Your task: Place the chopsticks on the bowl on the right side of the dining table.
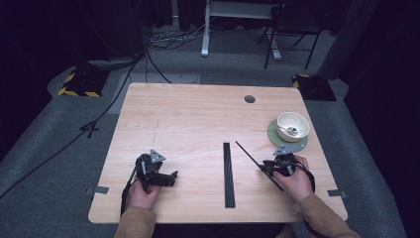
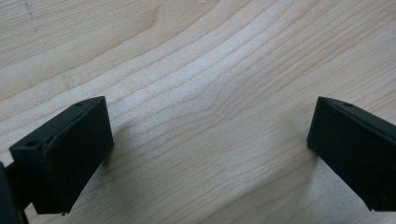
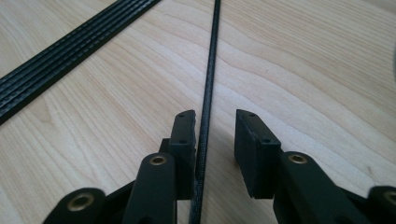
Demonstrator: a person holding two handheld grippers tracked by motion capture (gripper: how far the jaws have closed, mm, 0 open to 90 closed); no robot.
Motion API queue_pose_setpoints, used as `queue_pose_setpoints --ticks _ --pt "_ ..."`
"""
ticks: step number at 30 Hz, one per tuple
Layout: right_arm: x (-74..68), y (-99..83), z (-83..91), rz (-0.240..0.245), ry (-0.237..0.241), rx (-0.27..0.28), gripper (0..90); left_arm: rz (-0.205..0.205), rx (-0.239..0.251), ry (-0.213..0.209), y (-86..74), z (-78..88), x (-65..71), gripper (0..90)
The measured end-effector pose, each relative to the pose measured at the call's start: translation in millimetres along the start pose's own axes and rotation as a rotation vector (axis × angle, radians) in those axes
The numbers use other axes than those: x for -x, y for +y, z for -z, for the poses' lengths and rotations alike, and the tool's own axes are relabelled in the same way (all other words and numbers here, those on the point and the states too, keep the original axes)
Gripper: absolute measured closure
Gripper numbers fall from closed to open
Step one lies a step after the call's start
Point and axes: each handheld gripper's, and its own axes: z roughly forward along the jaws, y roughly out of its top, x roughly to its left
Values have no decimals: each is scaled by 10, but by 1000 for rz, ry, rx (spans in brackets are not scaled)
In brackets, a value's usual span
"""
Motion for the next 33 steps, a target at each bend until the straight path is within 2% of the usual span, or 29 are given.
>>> queue_pose_setpoints --ticks 2,5,9,10,11,15,22,24,27,29,33 --pt "-18 10 -8 0 8 -3 712 0 0 1 0 1 0 4" --pt "-43 41 -61 17 27 -17 784 1 0 -1 0 -1 1 4" --pt "8 51 -60 17 18 -23 840 0 0 -2 0 -1 0 4" --pt "18 51 -58 1 7 -21 844 1 0 -2 0 -1 0 4" --pt "42 50 -54 13 1 -25 844 0 0 0 0 0 0 4" --pt "91 60 -50 7 -7 -30 828 0 0 1 0 0 0 4" --pt "99 97 -67 8 -6 -46 829 1 0 0 0 0 1 4" --pt "102 148 -56 16 -5 -96 819 0 1 0 0 -1 0 4" --pt "117 185 -55 35 -22 -136 825 0 0 0 0 0 0 4" --pt "101 197 -60 18 -21 -139 824 0 0 1 0 0 0 4" --pt "107 229 -76 28 -30 -154 823 1 0 0 0 0 1 4"
